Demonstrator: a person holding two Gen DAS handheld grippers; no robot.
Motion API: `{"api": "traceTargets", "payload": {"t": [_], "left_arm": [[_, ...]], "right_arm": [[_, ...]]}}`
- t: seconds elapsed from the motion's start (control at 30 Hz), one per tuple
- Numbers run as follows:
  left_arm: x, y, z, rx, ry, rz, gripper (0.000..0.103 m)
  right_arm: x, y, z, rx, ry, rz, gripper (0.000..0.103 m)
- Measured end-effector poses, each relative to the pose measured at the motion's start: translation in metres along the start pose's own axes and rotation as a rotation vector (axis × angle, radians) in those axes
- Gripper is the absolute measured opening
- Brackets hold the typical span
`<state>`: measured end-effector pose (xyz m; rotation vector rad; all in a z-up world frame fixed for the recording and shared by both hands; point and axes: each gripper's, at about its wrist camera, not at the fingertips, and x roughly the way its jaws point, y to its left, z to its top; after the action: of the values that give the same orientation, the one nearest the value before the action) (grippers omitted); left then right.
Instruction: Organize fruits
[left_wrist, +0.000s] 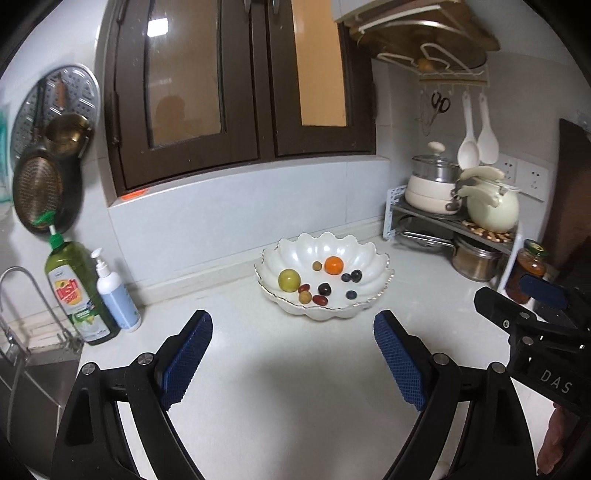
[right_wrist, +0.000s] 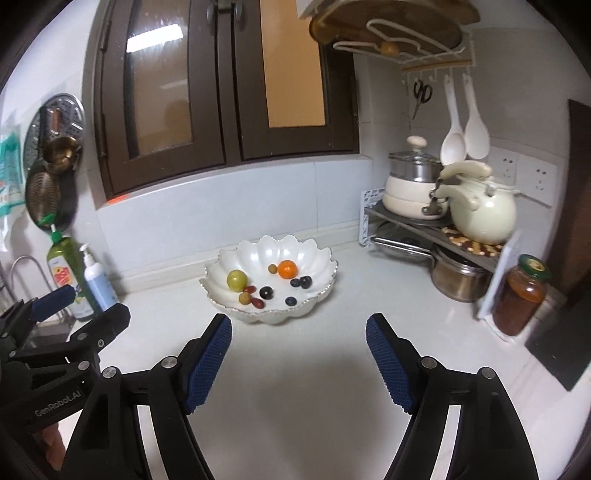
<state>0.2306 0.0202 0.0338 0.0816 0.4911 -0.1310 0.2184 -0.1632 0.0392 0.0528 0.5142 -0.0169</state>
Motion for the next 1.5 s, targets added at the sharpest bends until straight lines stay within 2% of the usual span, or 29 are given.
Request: {"api": "traceTargets", "payload": {"t": [0.37, 0.63, 0.83, 1.03, 1.5], "left_arm": [[-0.099, -0.018, -0.038, -0.003, -0.068, 0.011, 0.096], [-0.152, -0.023, -0.064, 0.009, -0.086, 0.039, 0.101], [-0.177, -0.026, -0.076, 0.010, -0.081, 0.032, 0.103], [-0.198, -0.029, -0.081, 0.022, -0.110, 0.028, 0.103], [-0.216, -0.025, -0.090, 0.022, -0.122, 0.028, 0.103]], "right_arm": [[-0.096, -0.009, -0.042, -0.027, -0.053, -0.011, 0.076], [-0.146, -0.012, -0.070, -0.028, -0.067, -0.030, 0.076], [-0.174, -0.013, -0.085, -0.026, -0.070, -0.020, 0.076], [-0.193, -0.010, -0.093, -0.038, -0.086, -0.023, 0.076], [-0.213, -0.006, -0.102, -0.035, -0.114, -0.025, 0.076]]}}
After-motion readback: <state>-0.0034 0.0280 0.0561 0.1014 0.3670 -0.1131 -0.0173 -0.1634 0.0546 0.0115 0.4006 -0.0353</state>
